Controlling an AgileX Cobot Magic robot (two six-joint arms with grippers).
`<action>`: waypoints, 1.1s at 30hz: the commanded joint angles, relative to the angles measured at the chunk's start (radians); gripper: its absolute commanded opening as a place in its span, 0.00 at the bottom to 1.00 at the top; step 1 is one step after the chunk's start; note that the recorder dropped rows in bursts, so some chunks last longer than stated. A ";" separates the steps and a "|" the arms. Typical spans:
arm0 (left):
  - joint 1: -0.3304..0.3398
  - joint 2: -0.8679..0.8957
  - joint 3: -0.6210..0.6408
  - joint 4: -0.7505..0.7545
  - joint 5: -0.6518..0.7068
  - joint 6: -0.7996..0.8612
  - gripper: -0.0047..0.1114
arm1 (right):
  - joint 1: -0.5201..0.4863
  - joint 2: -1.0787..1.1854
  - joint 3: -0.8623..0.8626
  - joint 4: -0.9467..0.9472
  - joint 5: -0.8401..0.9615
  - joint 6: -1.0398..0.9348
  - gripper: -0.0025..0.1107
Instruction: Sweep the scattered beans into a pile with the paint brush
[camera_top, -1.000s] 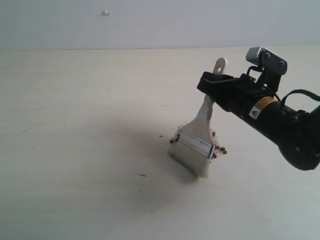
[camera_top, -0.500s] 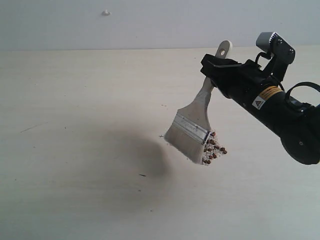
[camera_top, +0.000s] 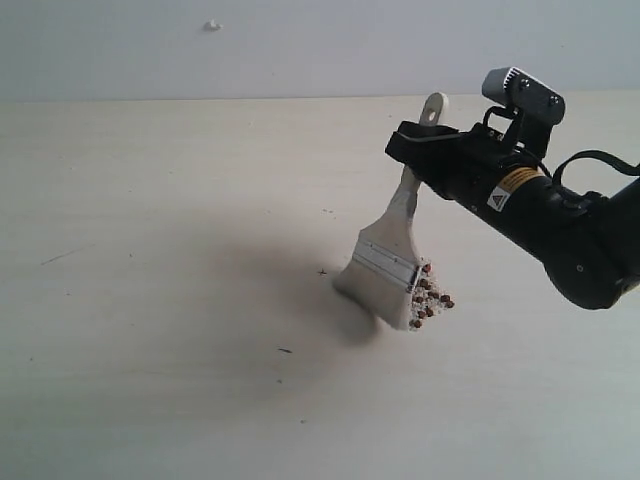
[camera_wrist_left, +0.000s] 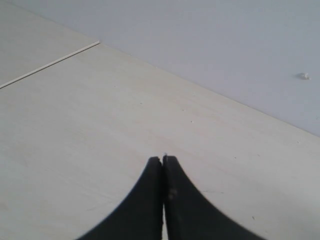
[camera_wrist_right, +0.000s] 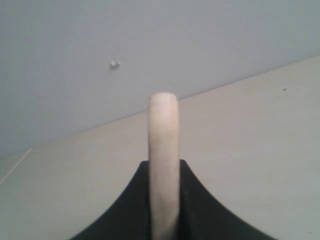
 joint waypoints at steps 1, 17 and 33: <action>0.004 -0.002 0.004 -0.007 0.002 0.001 0.04 | 0.004 -0.001 -0.005 0.025 0.036 -0.046 0.02; 0.004 -0.002 0.004 -0.007 0.002 0.001 0.04 | 0.001 -0.169 -0.005 -0.020 0.047 -0.041 0.02; 0.004 -0.002 0.004 -0.007 0.002 0.001 0.04 | 0.001 -0.376 0.094 0.079 0.180 -0.243 0.02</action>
